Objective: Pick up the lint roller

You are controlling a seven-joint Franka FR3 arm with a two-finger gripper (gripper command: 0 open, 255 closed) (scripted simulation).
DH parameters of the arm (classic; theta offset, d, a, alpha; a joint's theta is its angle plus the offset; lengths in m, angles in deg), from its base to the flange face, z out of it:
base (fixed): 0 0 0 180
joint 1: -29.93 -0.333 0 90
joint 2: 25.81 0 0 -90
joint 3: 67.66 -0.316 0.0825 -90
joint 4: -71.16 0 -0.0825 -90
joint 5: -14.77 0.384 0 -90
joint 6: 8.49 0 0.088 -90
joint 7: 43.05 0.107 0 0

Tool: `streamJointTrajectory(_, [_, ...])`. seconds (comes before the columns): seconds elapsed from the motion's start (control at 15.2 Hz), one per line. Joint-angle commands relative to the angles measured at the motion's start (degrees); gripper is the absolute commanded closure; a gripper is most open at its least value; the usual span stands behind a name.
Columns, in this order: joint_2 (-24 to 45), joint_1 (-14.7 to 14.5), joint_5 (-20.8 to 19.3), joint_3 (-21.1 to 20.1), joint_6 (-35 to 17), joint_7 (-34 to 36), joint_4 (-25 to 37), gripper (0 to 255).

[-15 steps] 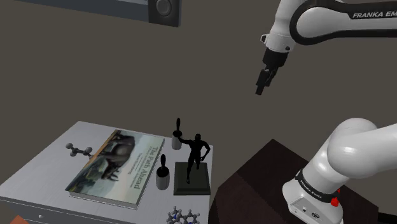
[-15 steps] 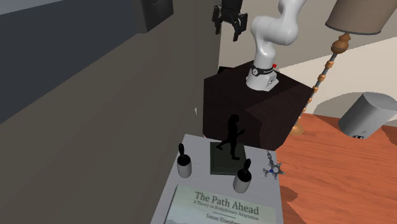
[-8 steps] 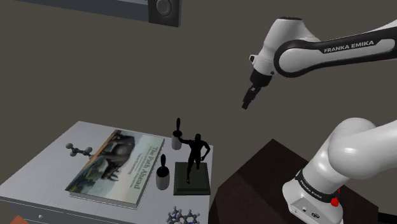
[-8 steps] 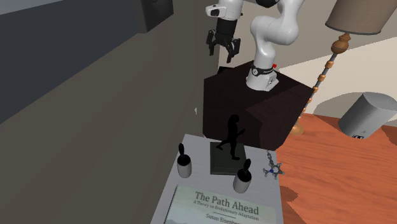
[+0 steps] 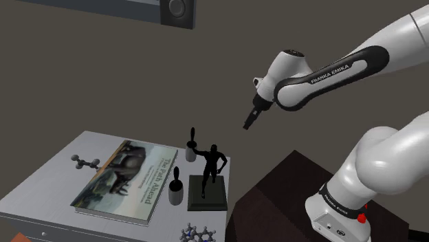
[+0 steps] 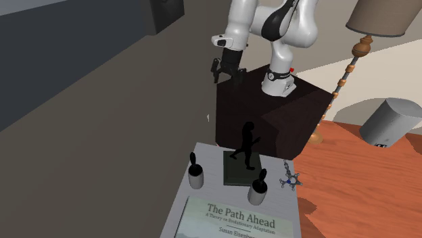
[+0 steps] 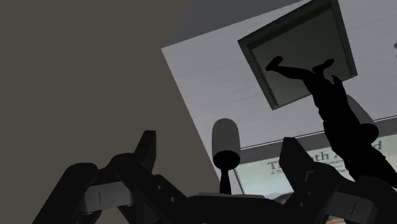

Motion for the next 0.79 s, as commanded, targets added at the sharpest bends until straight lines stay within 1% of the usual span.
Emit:
streamJointTrajectory(0.0, [5.34, -1.23, 1.14, 0.73, -7.44, -1.65, -0.03, 0])
streamJointTrajectory(0.13, [11.05, -3.2, 3.43, 1.93, -14.08, -4.18, 0.72, 0])
streamJointTrajectory(0.2, [13.98, -4.59, 5.45, 2.73, -17.25, -6.12, 1.32, 0])
streamJointTrajectory(0.26, [16.94, -6.42, 8.57, 3.73, -20.26, -8.94, 2.09, 0])
streamJointTrajectory(0.33, [19.95, -8.74, 13.76, 4.77, -23.04, -13.36, 3.1, 0])
streamJointTrajectory(0.4, [23.02, -10.66, 22.31, 4.75, -25.44, -20.49, 4.54, 0])
streamJointTrajectory(0.46, [26.17, -10.34, 33.66, 2.08, -27.33, -30.09, 6.64, 0])
streamJointTrajectory(0.53, [29.3, -7.26, 44.74, -3.04, -28.94, -39.95, 9.25, 0])
streamJointTrajectory(0.59, [32.4, -2.5, 54.13, -9.31, -30.61, -48.98, 12.09, 0])
streamJointTrajectory(0.66, [35.6, 4.13, 61.2, -17.0, -32.76, -56.66, 14.91, 0])
streamJointTrajectory(0.73, [39.19, 11.47, 66.96, -25.19, -35.52, -63.9, 17.8, 0])
